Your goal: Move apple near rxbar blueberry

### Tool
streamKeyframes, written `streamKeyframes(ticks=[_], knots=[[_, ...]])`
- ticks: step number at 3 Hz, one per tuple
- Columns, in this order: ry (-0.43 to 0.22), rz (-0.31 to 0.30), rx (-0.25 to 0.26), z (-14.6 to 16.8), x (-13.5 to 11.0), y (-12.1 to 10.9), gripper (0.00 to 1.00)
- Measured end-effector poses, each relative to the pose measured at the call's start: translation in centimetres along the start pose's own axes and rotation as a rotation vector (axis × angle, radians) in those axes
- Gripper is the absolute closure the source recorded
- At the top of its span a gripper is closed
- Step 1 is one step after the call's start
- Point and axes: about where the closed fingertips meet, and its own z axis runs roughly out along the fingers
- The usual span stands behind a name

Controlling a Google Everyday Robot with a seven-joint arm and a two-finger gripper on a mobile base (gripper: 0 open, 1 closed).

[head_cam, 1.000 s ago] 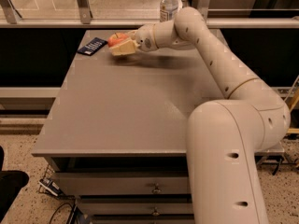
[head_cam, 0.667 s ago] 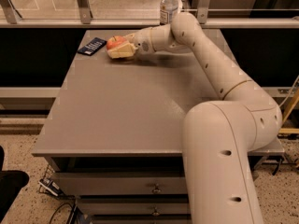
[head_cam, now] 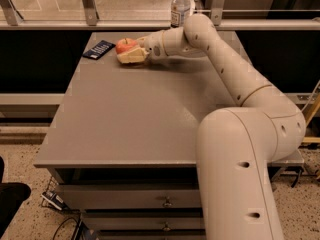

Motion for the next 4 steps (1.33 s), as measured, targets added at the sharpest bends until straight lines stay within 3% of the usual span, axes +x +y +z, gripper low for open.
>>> streamKeyframes(ticks=[3,4], knots=[[0.0,0.001,-0.003,0.17,-0.16,0.09,0.11],[0.001,0.001,-0.008,0.48,-0.11,0.22,0.0]])
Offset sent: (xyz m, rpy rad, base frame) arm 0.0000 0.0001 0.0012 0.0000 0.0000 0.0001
